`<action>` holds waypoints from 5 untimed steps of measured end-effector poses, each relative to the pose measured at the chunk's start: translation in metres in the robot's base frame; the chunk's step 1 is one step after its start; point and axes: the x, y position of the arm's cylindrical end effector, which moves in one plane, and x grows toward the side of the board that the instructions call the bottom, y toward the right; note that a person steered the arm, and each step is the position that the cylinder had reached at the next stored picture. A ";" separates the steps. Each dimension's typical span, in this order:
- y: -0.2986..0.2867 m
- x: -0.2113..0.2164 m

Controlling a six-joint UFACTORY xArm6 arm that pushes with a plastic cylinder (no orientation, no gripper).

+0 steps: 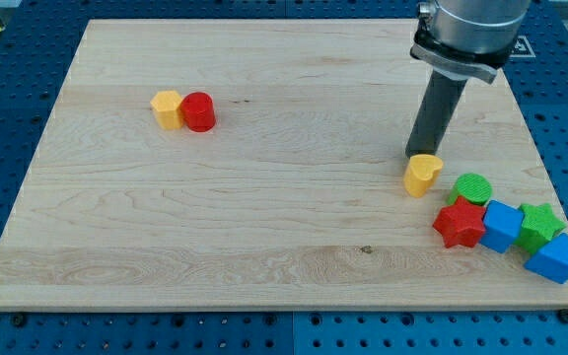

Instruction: Slide yellow hexagon along with red circle to the center

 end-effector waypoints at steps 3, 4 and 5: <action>-0.113 -0.106; -0.190 -0.146; -0.263 -0.154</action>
